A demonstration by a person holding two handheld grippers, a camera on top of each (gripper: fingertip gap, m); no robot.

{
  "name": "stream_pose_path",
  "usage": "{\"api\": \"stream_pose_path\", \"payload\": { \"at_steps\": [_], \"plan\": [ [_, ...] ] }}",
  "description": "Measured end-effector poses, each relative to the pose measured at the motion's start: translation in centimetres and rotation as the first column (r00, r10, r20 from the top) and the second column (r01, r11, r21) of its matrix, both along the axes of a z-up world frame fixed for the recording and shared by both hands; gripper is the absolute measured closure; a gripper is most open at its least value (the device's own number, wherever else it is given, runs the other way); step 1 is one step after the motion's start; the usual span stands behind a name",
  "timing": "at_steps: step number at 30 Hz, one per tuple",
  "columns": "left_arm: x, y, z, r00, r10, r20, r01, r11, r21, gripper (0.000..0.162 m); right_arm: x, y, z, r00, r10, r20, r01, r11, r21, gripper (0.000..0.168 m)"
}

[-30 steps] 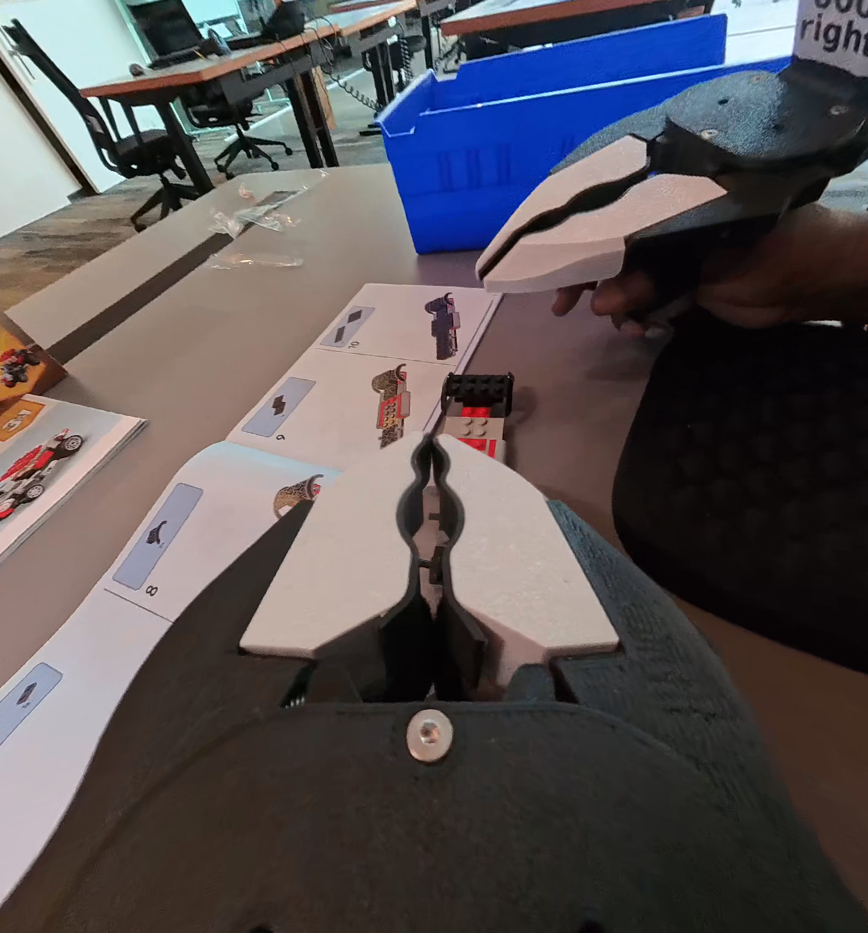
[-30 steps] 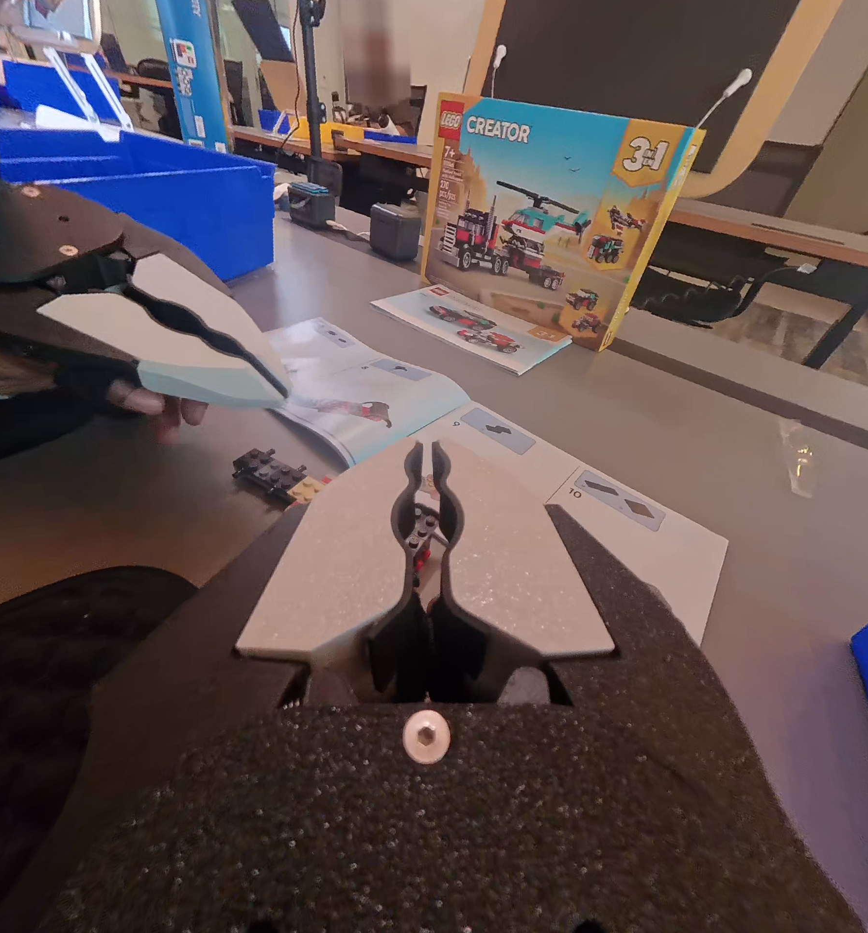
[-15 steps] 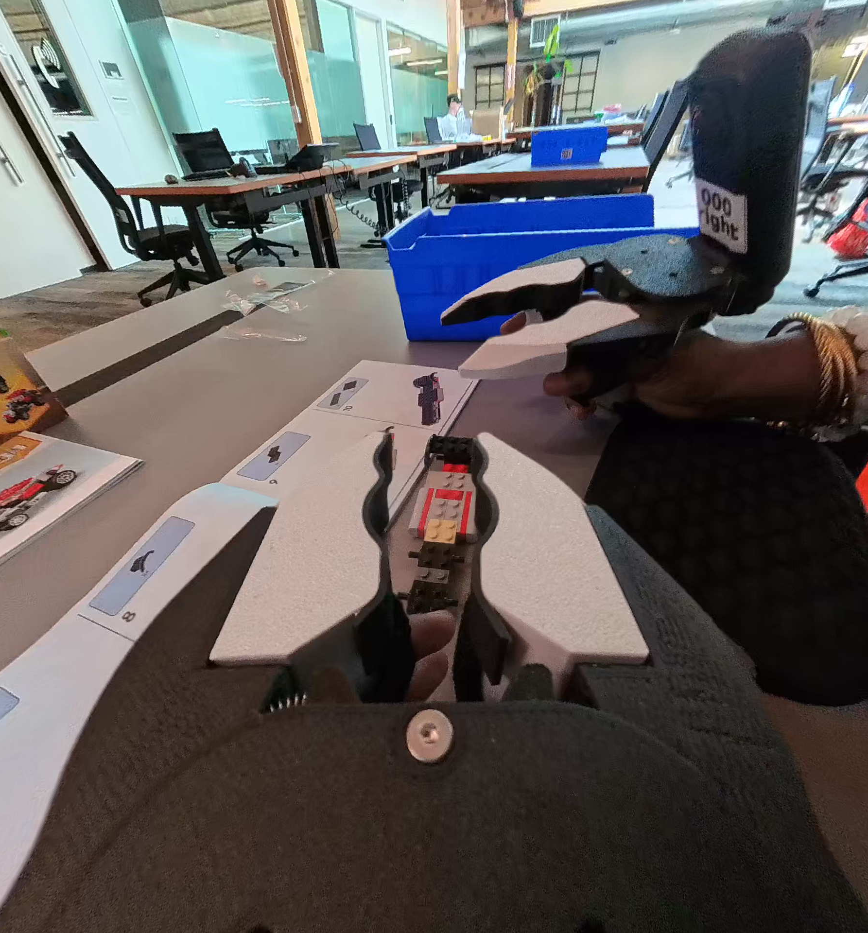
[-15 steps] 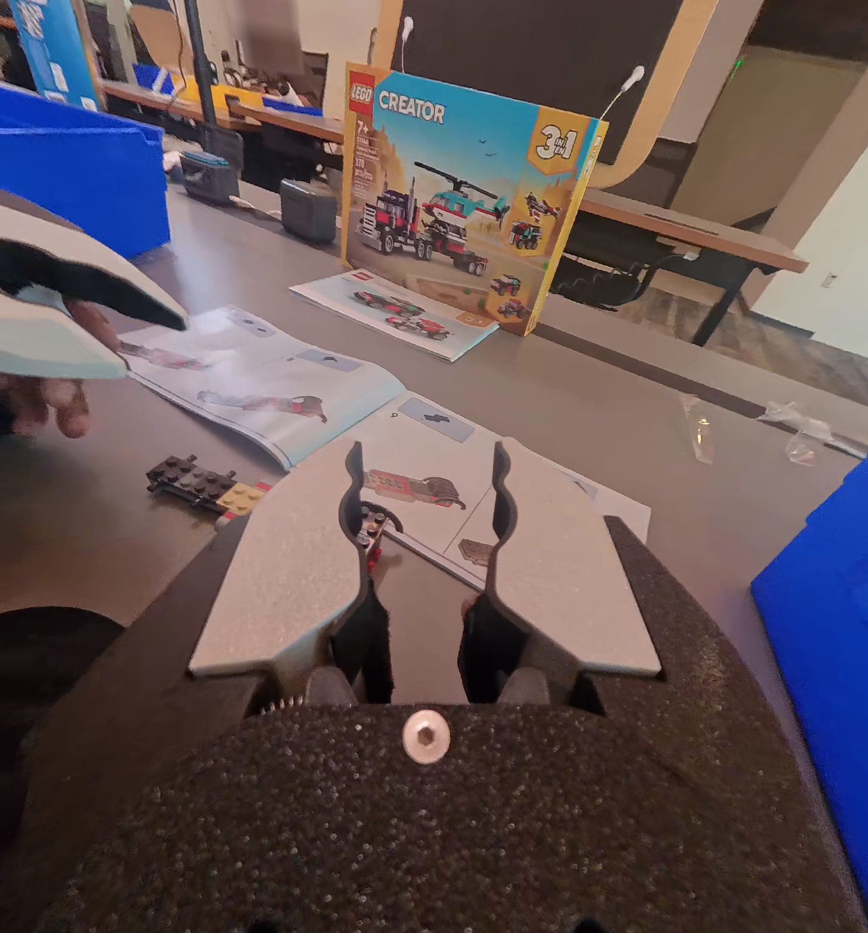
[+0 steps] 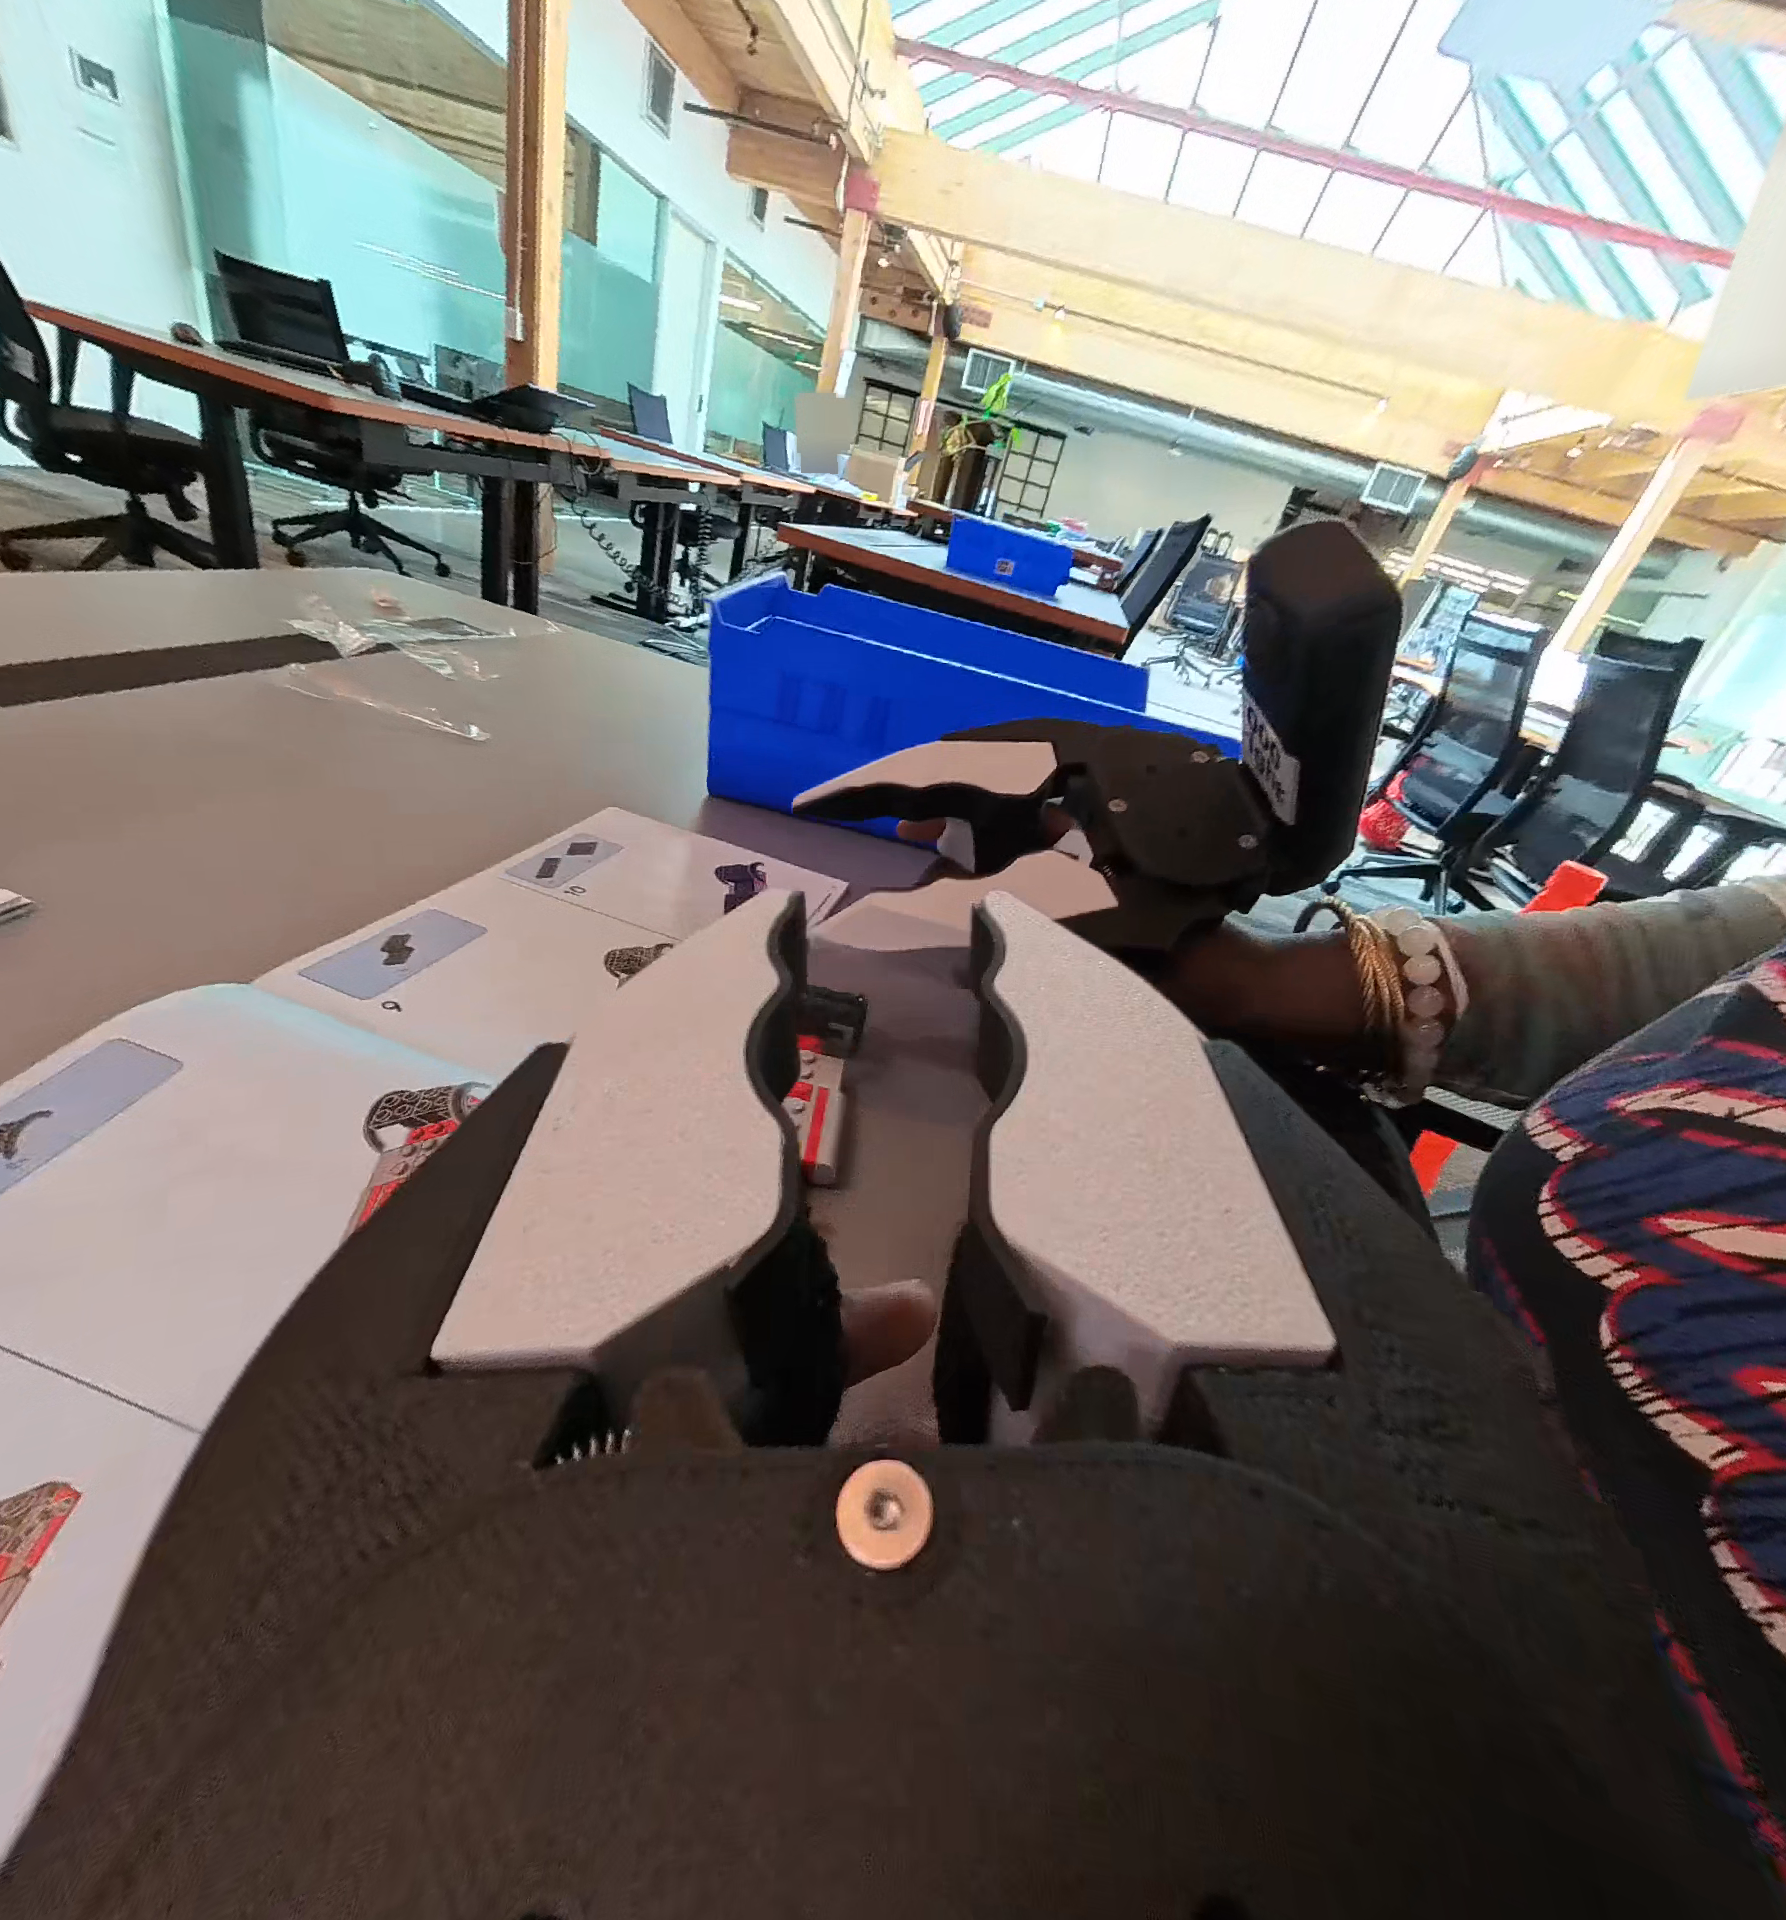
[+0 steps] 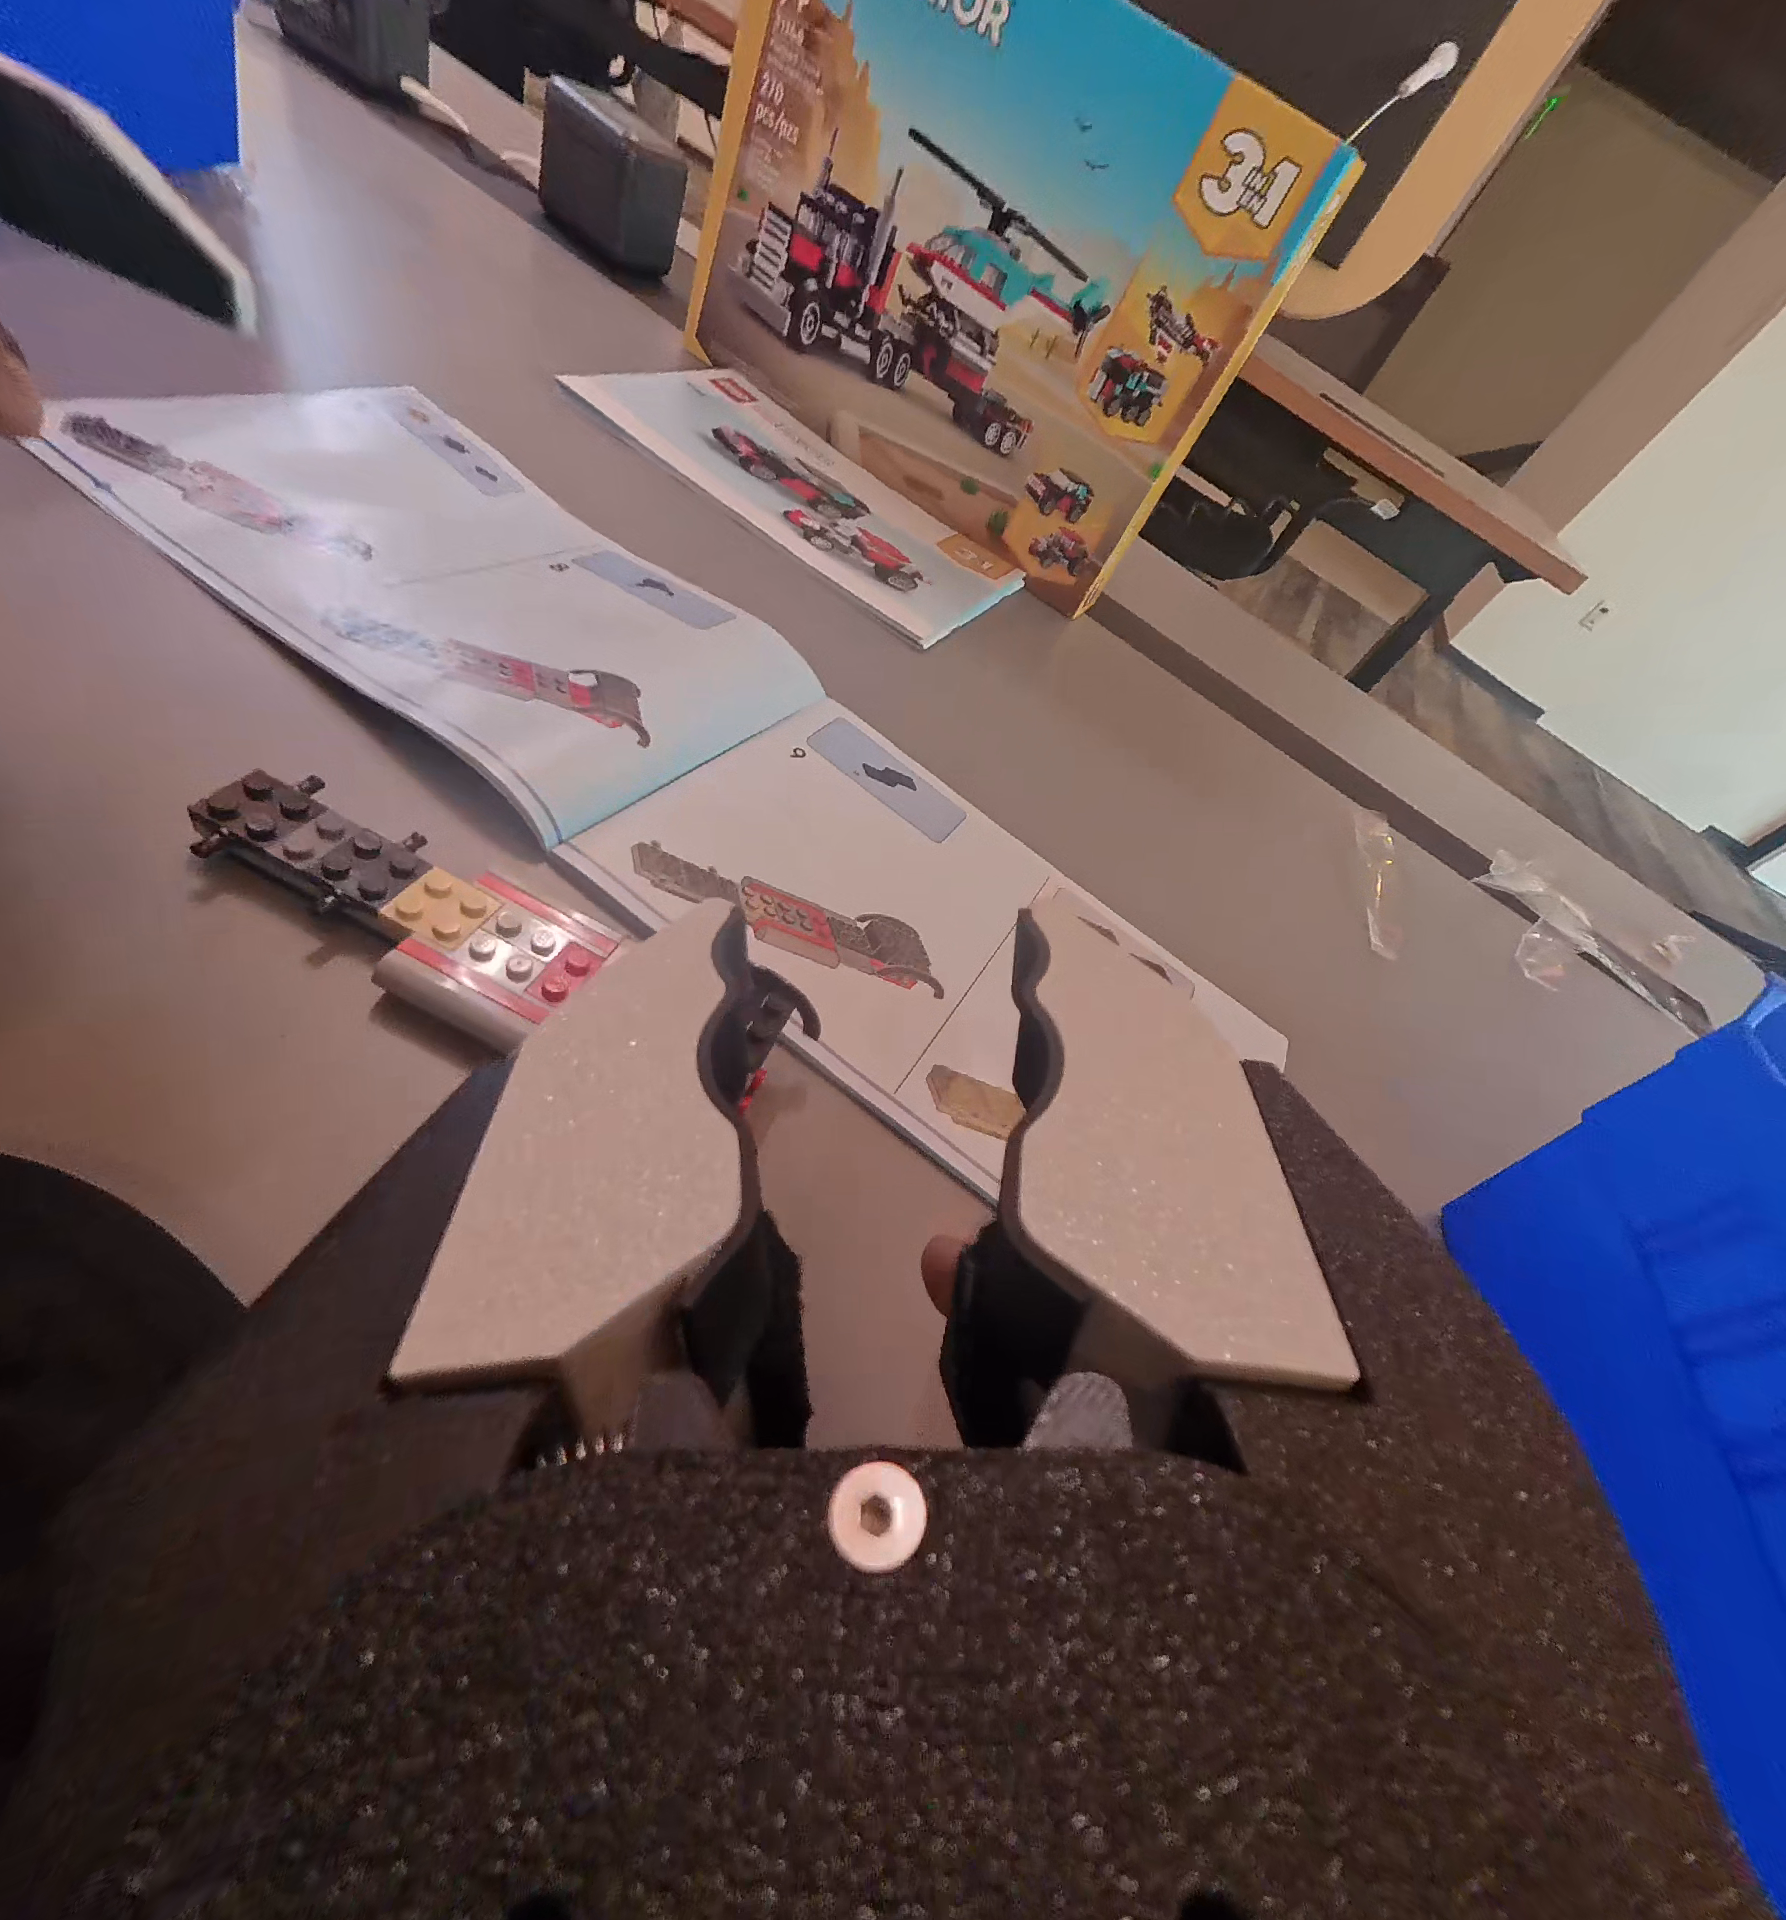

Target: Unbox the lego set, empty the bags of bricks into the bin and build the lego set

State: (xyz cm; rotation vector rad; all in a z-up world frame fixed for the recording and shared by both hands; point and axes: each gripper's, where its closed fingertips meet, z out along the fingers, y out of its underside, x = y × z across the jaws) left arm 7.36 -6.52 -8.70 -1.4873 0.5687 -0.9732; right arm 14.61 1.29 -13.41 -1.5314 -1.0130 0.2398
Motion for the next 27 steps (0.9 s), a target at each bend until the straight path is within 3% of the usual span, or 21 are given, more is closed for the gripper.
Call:
{"api": "stream_pose_path", "payload": {
  "at_steps": [5,18,23,25,27],
  "plan": [
    [0.5,-0.5,-0.1,0.999,-0.03,-0.022,0.03,0.999,0.017,0.132,-0.2,0.0,-0.5,0.999,0.003,0.049,-0.004,1.0,0.009,0.12],
    [1.4,-0.5,-1.0,0.99,-0.007,-0.138,0.014,0.999,0.05,0.132,0.4,-0.4,1.7,0.988,0.037,-0.151,-0.036,0.999,0.011,0.124],
    [-1.2,-3.1,2.6,0.979,0.005,-0.205,0.016,0.995,0.1,0.127,1.1,-0.6,3.1,0.95,0.056,-0.306,-0.065,0.998,-0.019,0.124],
    [-6.5,-4.3,4.1,0.931,0.136,-0.34,-0.122,0.991,0.063,0.123,1.4,-0.6,3.5,0.931,0.06,-0.359,-0.076,0.997,-0.03,0.123],
    [-14.8,-5.4,5.2,0.816,0.374,-0.44,-0.414,0.91,0.005,0.122,1.6,-0.8,3.9,0.911,0.076,-0.404,-0.097,0.995,-0.031,0.123]
  ]
}}
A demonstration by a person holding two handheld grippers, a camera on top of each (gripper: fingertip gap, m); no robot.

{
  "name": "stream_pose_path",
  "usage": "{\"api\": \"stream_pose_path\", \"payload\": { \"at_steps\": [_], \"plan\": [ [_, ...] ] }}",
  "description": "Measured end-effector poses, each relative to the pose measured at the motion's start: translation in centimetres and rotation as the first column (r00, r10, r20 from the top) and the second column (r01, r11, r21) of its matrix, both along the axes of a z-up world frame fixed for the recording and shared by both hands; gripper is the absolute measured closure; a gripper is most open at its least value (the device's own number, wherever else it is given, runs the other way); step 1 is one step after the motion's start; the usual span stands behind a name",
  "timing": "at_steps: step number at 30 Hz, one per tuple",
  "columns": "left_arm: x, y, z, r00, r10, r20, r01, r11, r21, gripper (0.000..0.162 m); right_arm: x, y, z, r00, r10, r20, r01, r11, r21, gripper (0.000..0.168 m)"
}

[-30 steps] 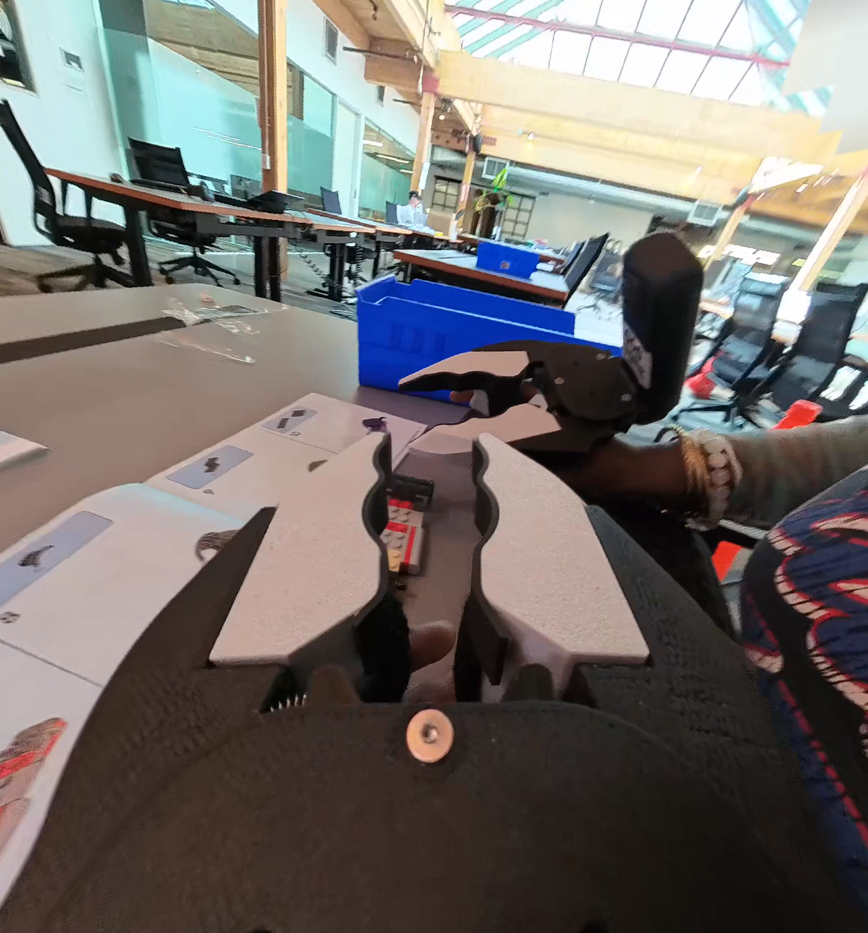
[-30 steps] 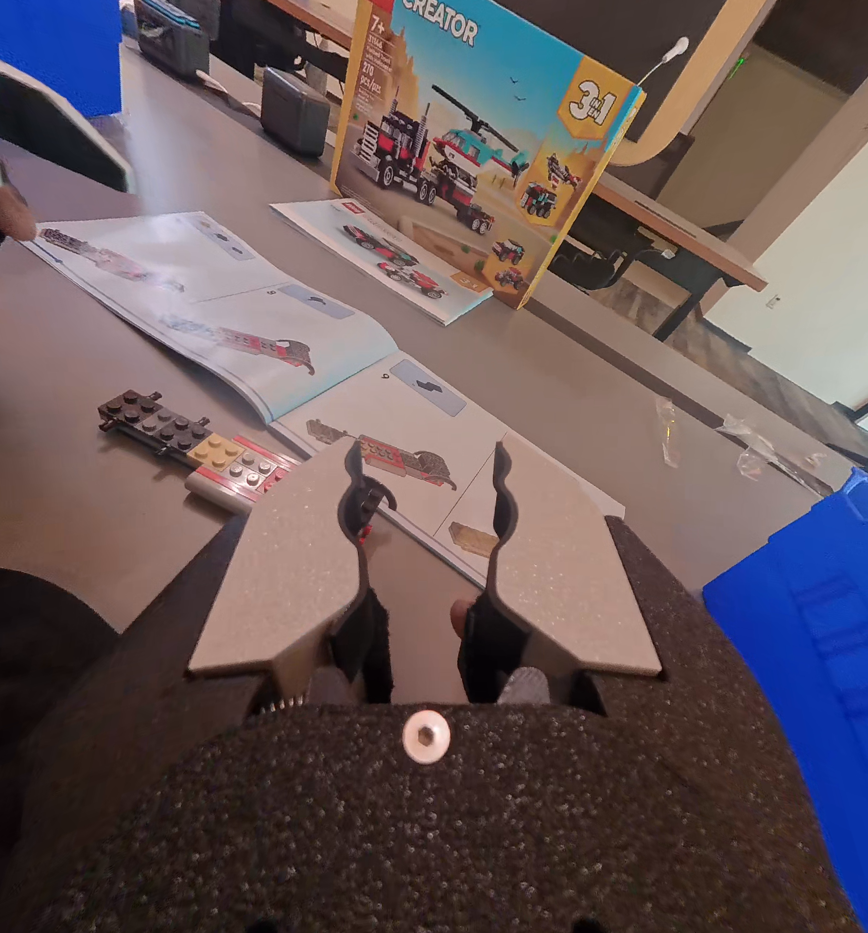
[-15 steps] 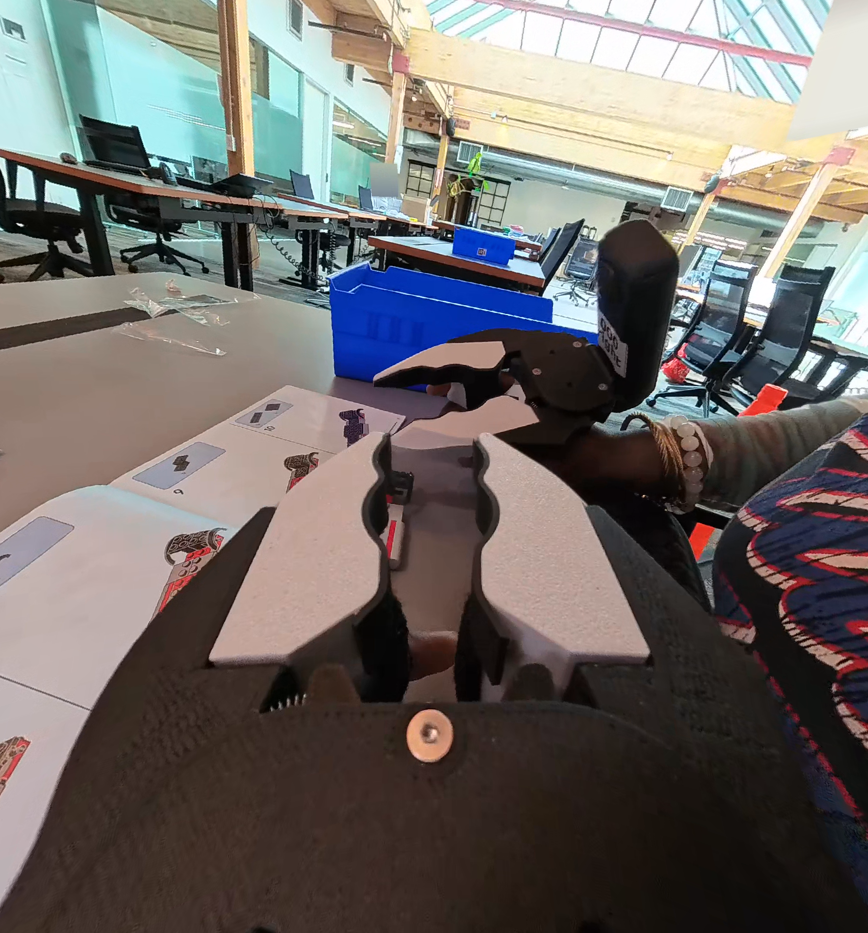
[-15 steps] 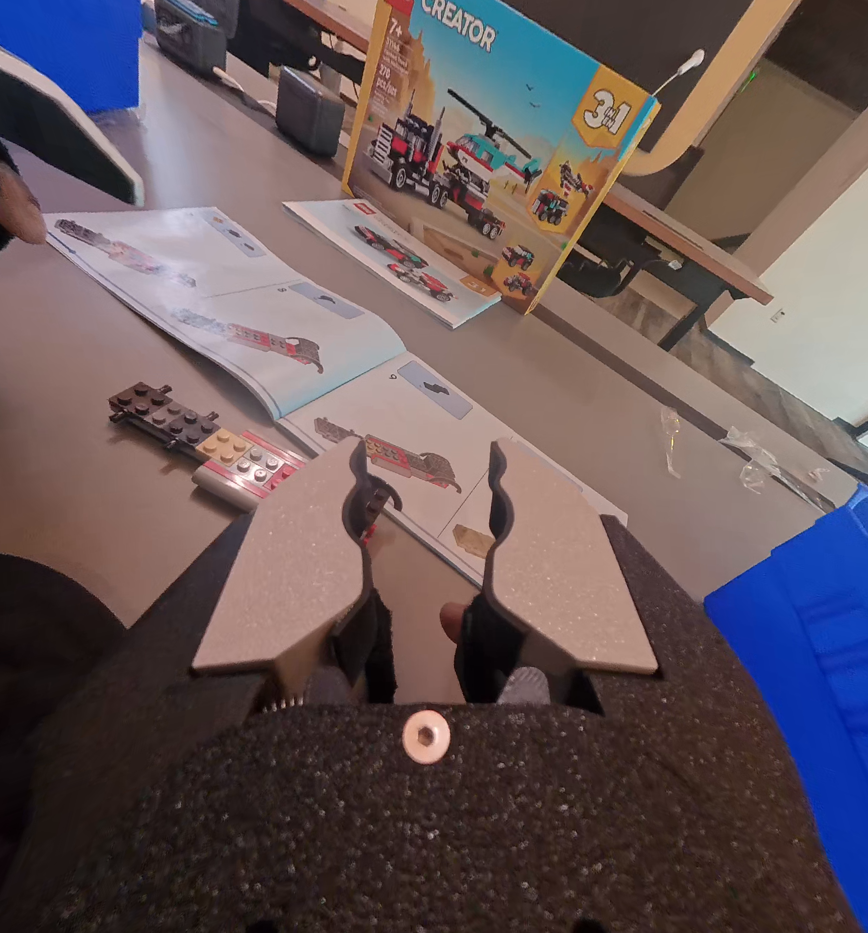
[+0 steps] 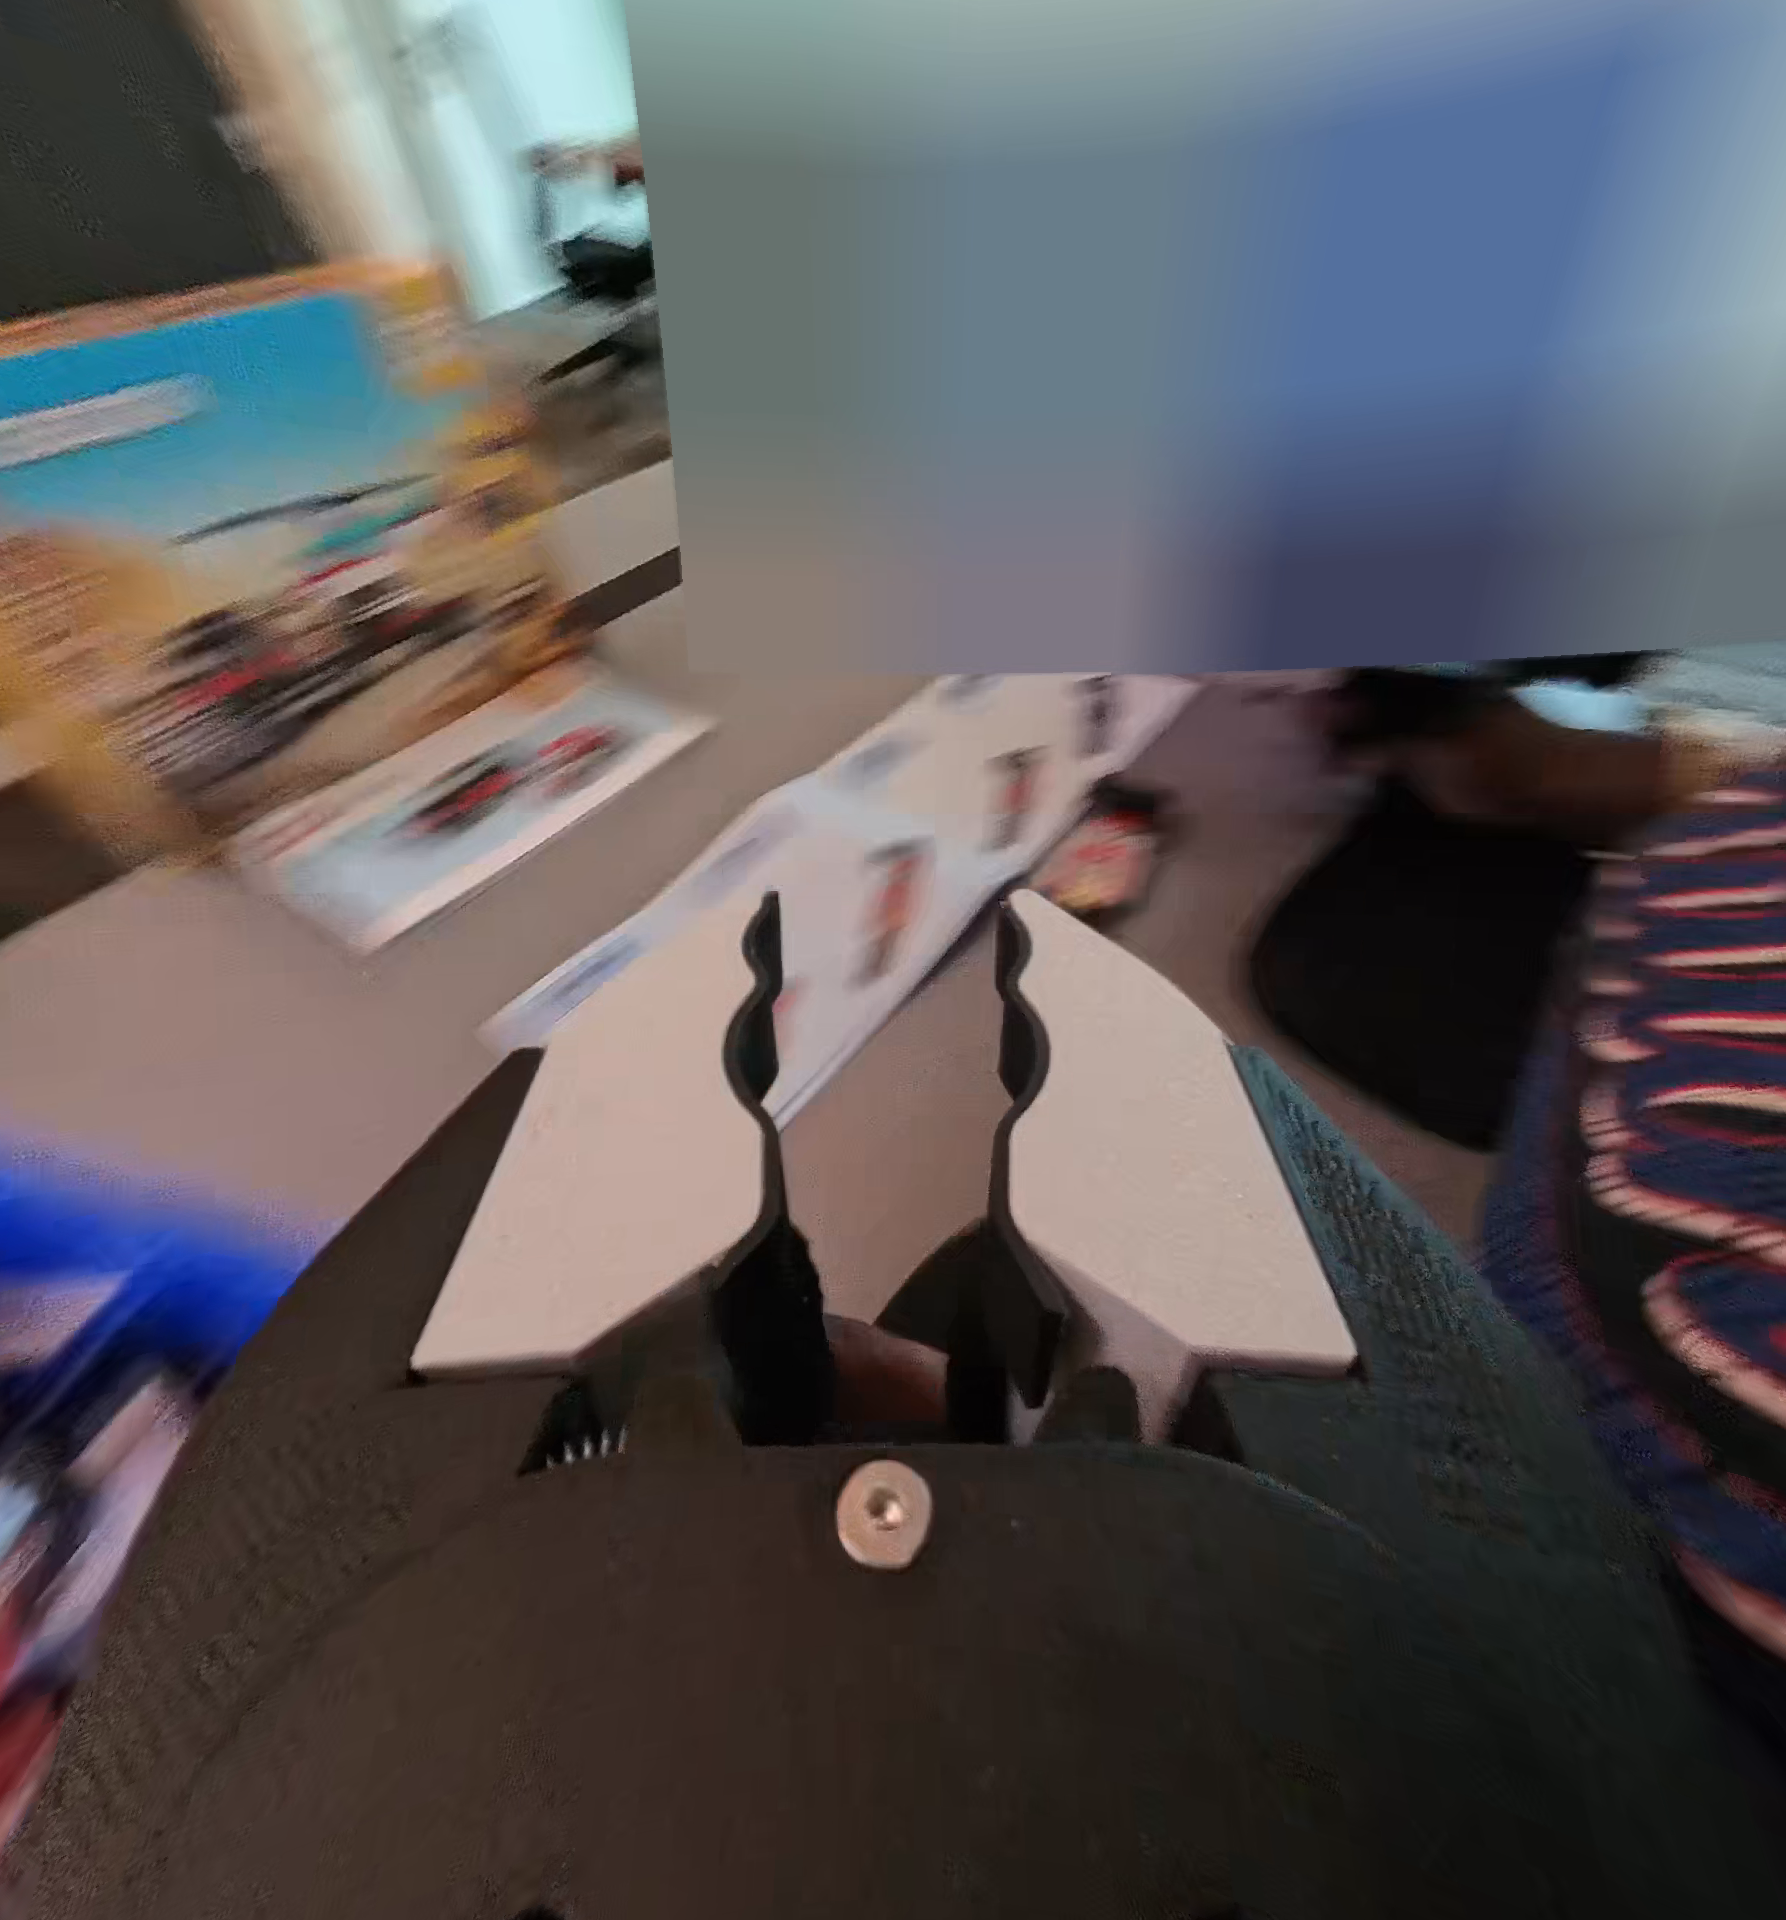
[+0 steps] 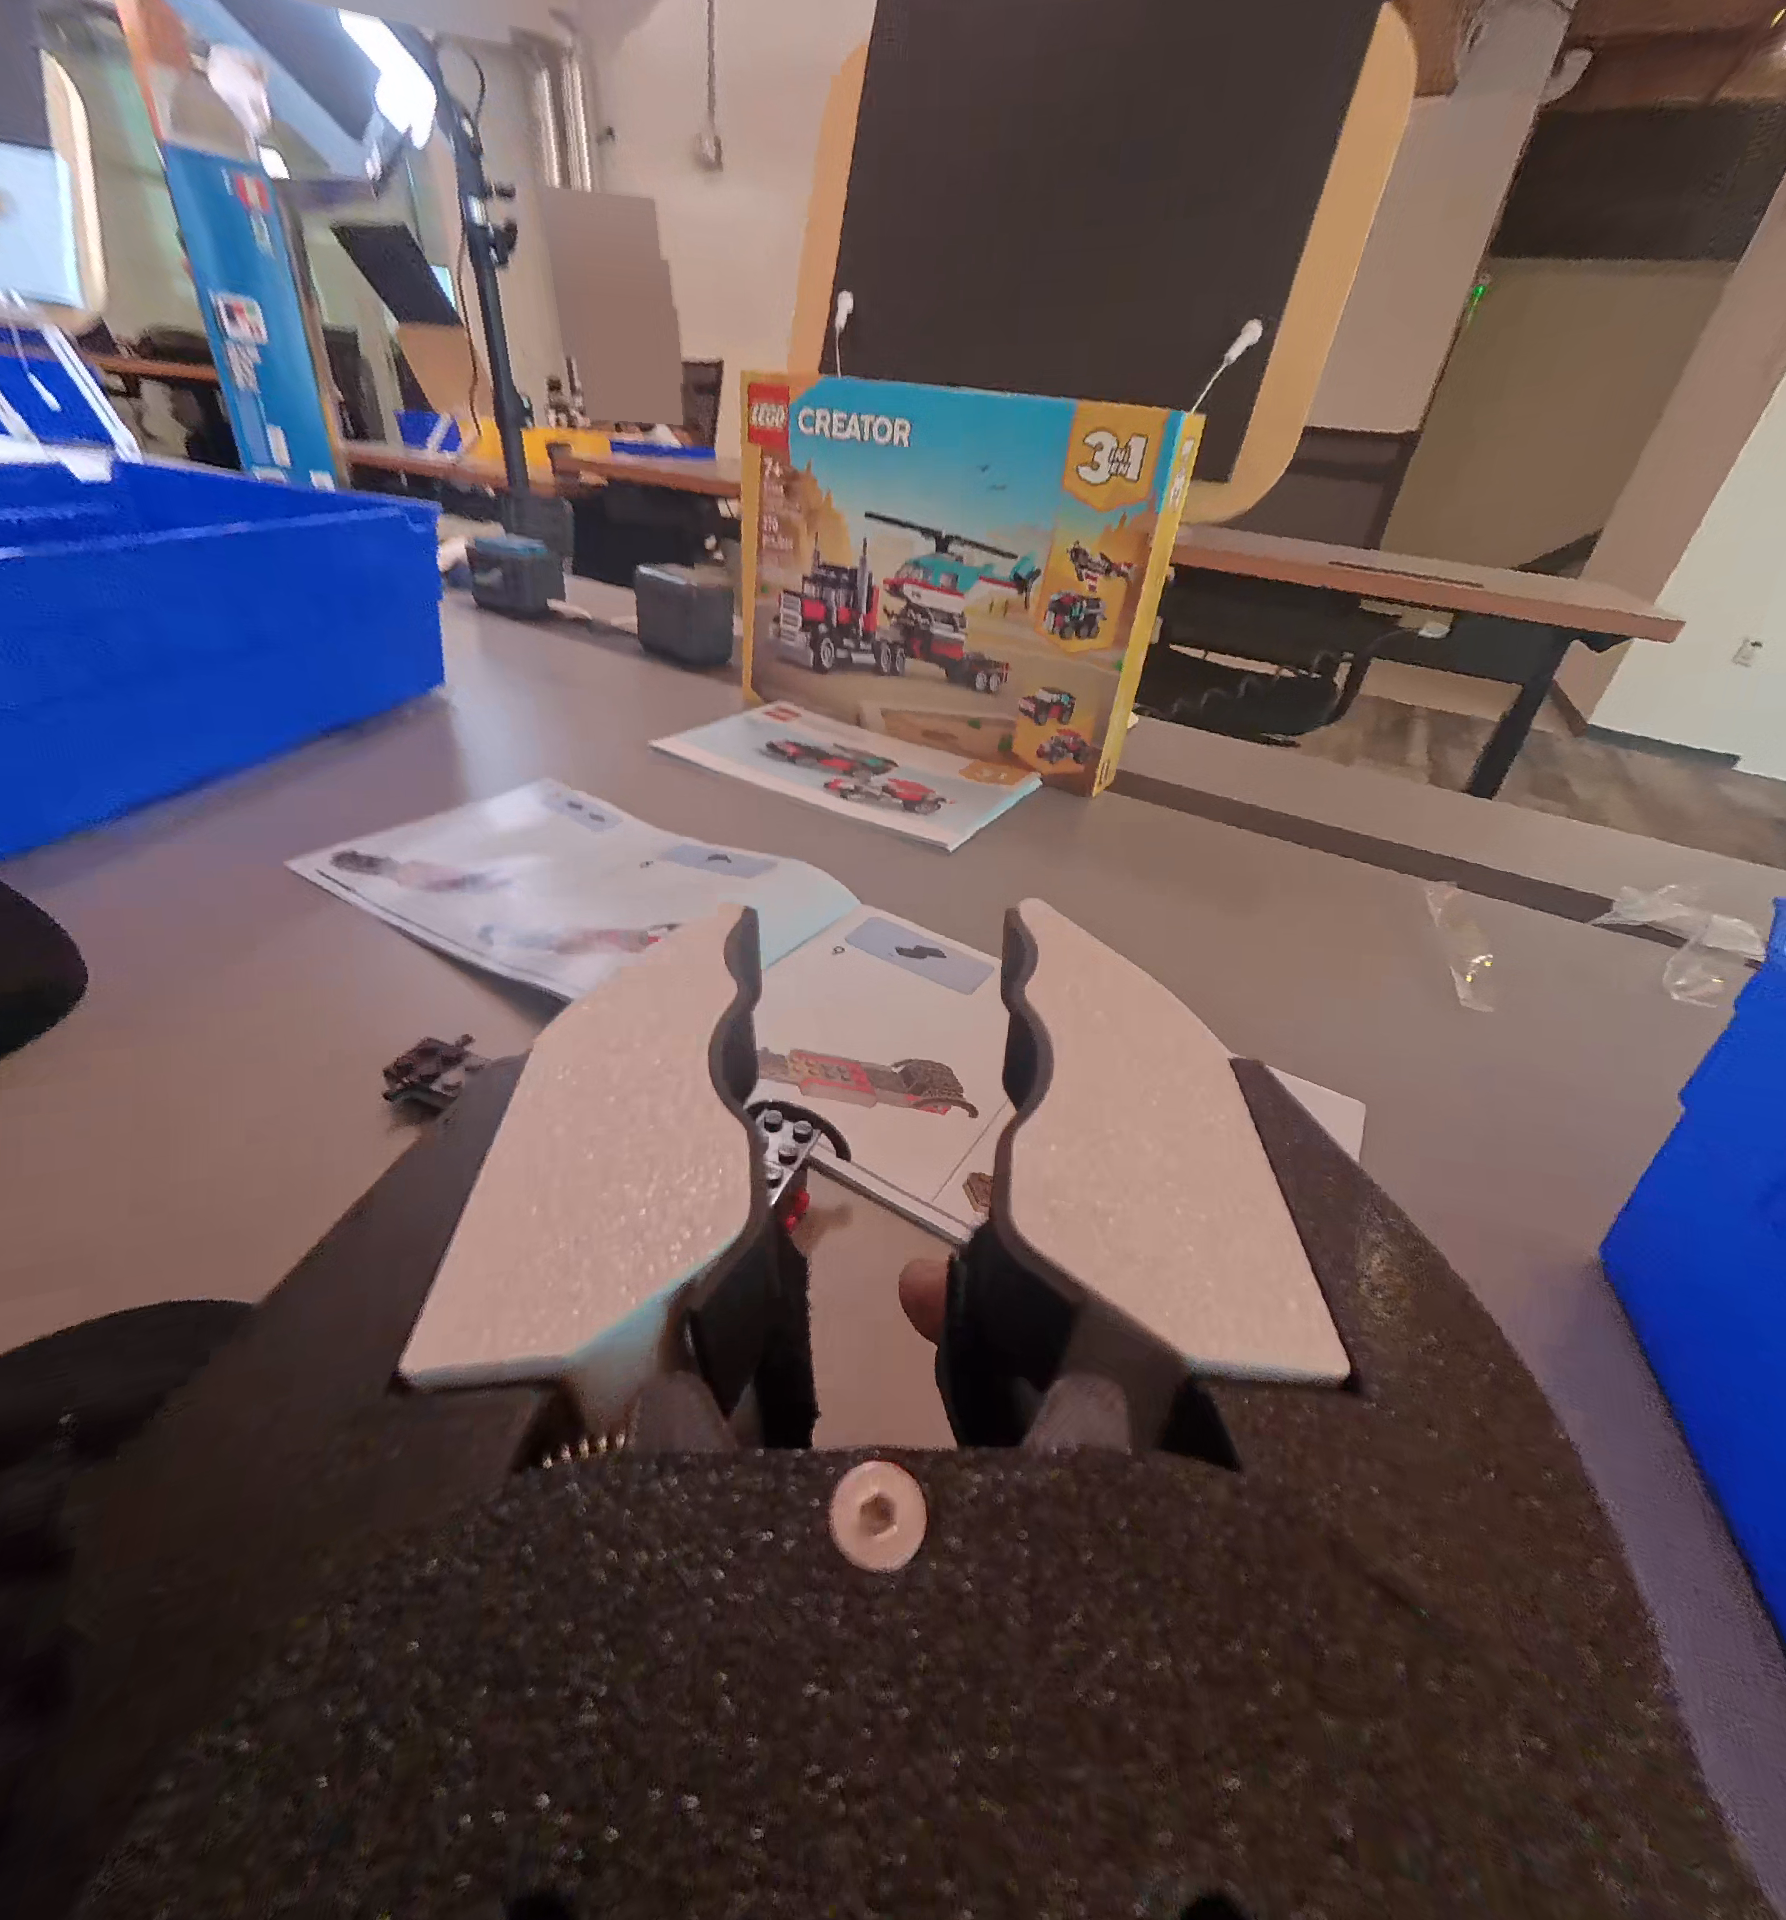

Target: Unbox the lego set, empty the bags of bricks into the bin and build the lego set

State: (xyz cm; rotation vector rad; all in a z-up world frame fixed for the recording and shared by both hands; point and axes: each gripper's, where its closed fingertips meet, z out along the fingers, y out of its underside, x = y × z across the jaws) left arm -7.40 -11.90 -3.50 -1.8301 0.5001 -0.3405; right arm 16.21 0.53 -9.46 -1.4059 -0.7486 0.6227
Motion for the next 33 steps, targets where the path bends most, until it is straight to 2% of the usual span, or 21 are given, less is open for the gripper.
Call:
{"api": "stream_pose_path", "payload": {
  "at_steps": [1,2,4,6,9,11,12,15,17,21,23,25,27,31,33],
  "plan": [
    [-4.4,-0.9,-0.2,0.986,0.16,-0.041,-0.163,0.984,-0.068,0.121,0.1,0.0,0.2,1.0,0.009,-0.021,-0.009,1.0,-0.005,0.124],
    [-8.6,-2.0,-1.2,0.948,0.301,-0.106,-0.315,0.936,-0.155,0.12,0.1,-0.1,0.3,0.999,0.023,-0.038,-0.023,1.0,-0.012,0.124],
    [-15.0,-4.4,-4.3,0.846,0.474,-0.243,-0.532,0.781,-0.329,0.105,0.1,-0.2,0.4,0.997,0.044,-0.064,-0.046,0.999,-0.025,0.123],
    [-17.3,-5.4,-7.2,0.813,0.503,-0.293,-0.581,0.671,-0.461,0.097,0.3,-0.1,0.6,0.995,0.044,-0.09,-0.046,0.998,-0.031,0.123],
    [-18.1,-5.9,-11.2,0.81,0.463,-0.359,-0.584,0.585,-0.563,0.097,0.8,0.0,0.9,0.99,0.04,-0.134,-0.045,0.998,-0.035,0.124],
    [-18.9,-6.3,-12.7,0.781,0.449,-0.433,-0.623,0.529,-0.576,0.101,1.1,0.1,1.0,0.987,0.036,-0.16,-0.044,0.998,-0.041,0.124],
    [-19.1,-6.0,-12.9,0.774,0.447,-0.449,-0.633,0.53,-0.563,0.104,1.2,0.1,1.1,0.985,0.035,-0.17,-0.043,0.998,-0.043,0.124],
    [-19.2,-4.2,-12.0,0.788,0.439,-0.433,-0.614,0.611,-0.499,0.122,1.3,0.2,1.2,0.981,0.043,-0.19,-0.054,0.997,-0.053,0.125],
    [-19.5,-3.8,-12.1,0.814,0.374,-0.444,-0.574,0.633,-0.519,0.128,1.2,0.2,1.1,0.981,0.05,-0.189,-0.063,0.996,-0.06,0.125],
    [-19.6,-3.2,-13.5,0.857,0.207,-0.472,-0.487,0.627,-0.608,0.131,1.2,0.1,1.1,0.979,0.057,-0.195,-0.069,0.996,-0.056,0.126],
    [-19.7,-3.7,-14.5,0.862,0.136,-0.489,-0.466,0.592,-0.657,0.131,1.2,0.1,1.2,0.978,0.055,-0.201,-0.068,0.996,-0.057,0.126],
    [-19.9,-3.6,-14.6,0.859,0.121,-0.498,-0.464,0.595,-0.657,0.143,1.4,0.1,1.2,0.976,0.053,-0.21,-0.066,0.996,-0.058,0.126],
    [-19.8,-3.8,-14.5,0.863,0.116,-0.491,-0.456,0.594,-0.663,0.144,1.4,0.1,1.3,0.974,0.055,-0.219,-0.07,0.996,-0.061,0.126],
    [-19.9,-3.1,-12.5,0.821,0.199,-0.535,-0.51,0.678,-0.529,0.144,1.3,0.2,1.2,0.973,0.067,-0.22,-0.085,0.993,-0.076,0.127],
    [-18.8,-2.3,-9.6,0.791,0.225,-0.569,-0.494,0.783,-0.377,0.144,1.0,0.0,1.1,0.973,0.086,-0.214,-0.104,0.992,-0.074,0.127]
  ]
}}
